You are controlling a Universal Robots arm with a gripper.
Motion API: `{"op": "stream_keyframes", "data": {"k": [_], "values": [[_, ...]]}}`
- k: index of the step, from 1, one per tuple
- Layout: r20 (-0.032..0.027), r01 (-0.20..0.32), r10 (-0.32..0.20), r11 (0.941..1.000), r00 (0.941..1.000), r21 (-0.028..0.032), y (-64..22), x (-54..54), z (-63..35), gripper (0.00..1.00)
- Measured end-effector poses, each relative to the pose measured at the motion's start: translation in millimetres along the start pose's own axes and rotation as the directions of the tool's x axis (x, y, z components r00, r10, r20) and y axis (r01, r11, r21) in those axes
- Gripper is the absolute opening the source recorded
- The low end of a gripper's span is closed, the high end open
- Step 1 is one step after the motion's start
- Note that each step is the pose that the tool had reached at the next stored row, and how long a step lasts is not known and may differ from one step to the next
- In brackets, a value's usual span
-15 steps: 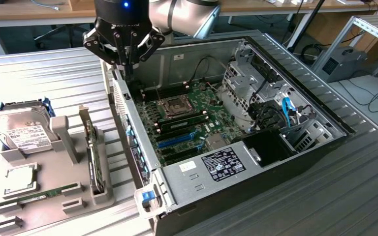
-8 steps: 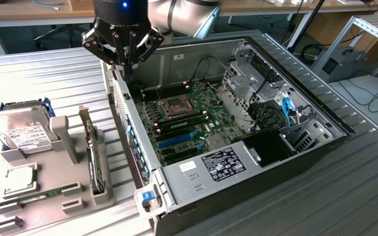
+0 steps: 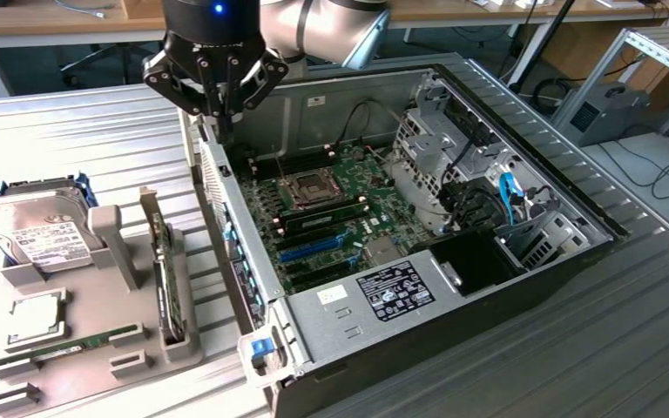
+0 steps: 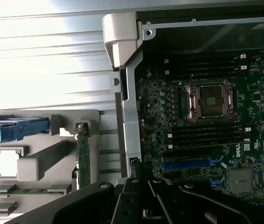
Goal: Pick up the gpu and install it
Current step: 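Reach for the gpu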
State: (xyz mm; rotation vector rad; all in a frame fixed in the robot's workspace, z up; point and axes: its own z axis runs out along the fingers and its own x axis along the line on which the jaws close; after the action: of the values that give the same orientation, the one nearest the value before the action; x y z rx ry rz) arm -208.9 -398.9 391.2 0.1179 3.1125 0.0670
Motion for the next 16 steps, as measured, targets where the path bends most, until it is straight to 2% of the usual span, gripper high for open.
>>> {"op": "stream_keyframes", "data": {"k": [16], "values": [[0.0,0.0,0.0,1.0,1.0,0.0,-0.3,4.2,0.0,0.11]]}}
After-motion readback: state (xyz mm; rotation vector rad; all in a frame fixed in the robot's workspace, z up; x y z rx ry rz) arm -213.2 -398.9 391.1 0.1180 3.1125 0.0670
